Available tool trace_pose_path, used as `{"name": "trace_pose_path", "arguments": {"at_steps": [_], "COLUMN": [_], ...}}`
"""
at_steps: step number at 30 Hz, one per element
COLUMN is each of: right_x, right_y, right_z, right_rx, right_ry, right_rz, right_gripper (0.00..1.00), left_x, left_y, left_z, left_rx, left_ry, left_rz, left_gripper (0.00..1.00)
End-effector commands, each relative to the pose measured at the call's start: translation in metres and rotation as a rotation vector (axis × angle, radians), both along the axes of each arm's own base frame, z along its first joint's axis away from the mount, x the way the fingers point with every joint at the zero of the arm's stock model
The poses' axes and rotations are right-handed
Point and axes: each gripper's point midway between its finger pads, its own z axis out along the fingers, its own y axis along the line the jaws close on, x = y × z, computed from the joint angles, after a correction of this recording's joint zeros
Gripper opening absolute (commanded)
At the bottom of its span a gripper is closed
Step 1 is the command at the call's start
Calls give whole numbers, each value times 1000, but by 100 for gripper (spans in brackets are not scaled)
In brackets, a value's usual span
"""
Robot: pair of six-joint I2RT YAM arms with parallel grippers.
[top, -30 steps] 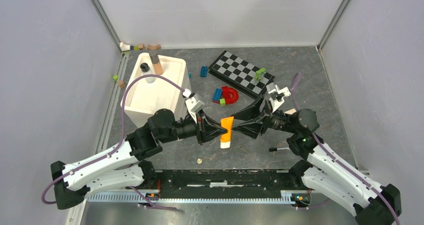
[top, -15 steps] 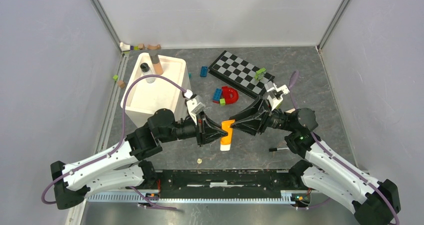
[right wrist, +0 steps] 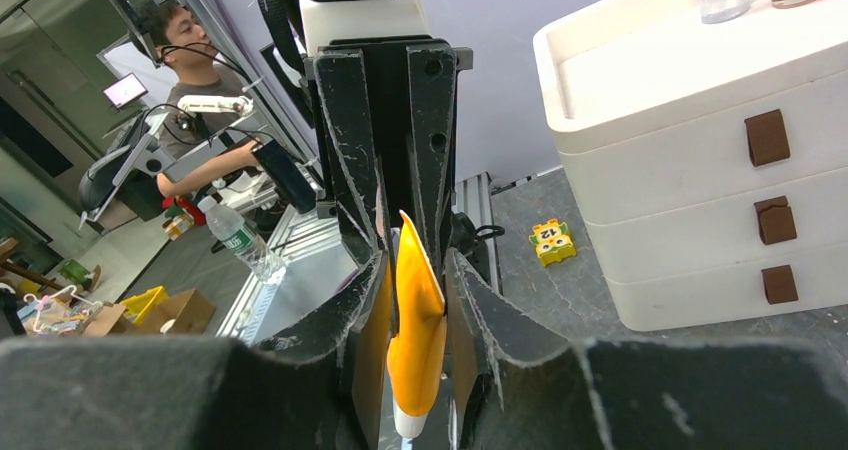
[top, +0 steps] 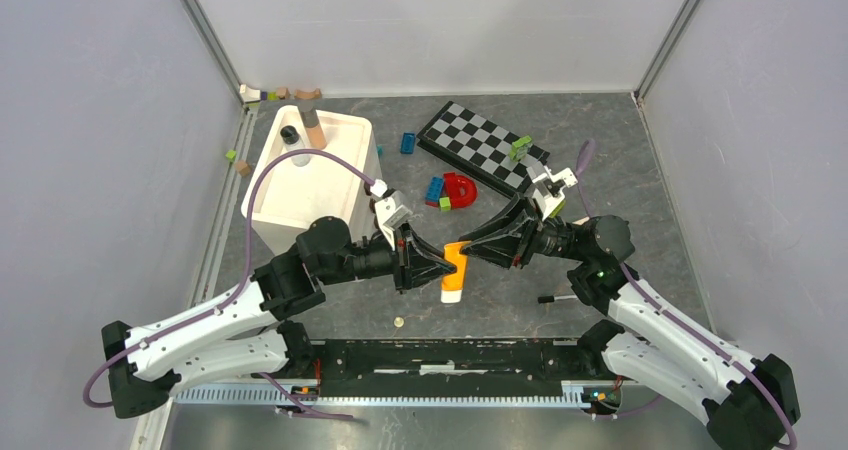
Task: Organize the makeup
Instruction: Pick up the makeup from the center of the board.
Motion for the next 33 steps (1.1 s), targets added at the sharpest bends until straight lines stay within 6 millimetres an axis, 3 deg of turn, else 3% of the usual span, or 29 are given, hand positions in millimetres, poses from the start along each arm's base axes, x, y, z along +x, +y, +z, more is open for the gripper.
{"name": "trace_pose_path", "arguments": {"at_steps": [1, 6, 12, 17, 22, 24, 29, 33], "right_x": [-7, -7, -6, -6, -7, -6, -7, -9], "right_y": [-2, -1, 0, 1, 0, 0, -6, -10], "right_z": [5, 2, -1, -3, -2, 0, 14, 24], "right_rx": [21, 15, 6, -1, 4, 12, 90, 135], "right_ry": [-35, -30, -26, -22, -23, -26, -32, -45], "right_rz": [27, 28, 30, 36, 35, 26, 3, -10], "right_gripper": [32, 41, 37, 27, 9, 0, 0, 0], "left_x": [-1, 0, -1, -1, 0, 0, -2, -4], "left_y": [-1, -1, -1, -2, -2, -3, -4, -6], "left_z": [30, 32, 34, 34, 32, 31, 27, 20], "left_rx": [-65, -68, -71, -71, -69, -66, -64, -56], "left_ry": [-90, -91, -93, -93, -90, -86, -71, -53], "left_rz": [-14, -11, -13, -14, -12, -13, -24, -41], "left_gripper": [7, 7, 7, 7, 10, 15, 48, 60]}}
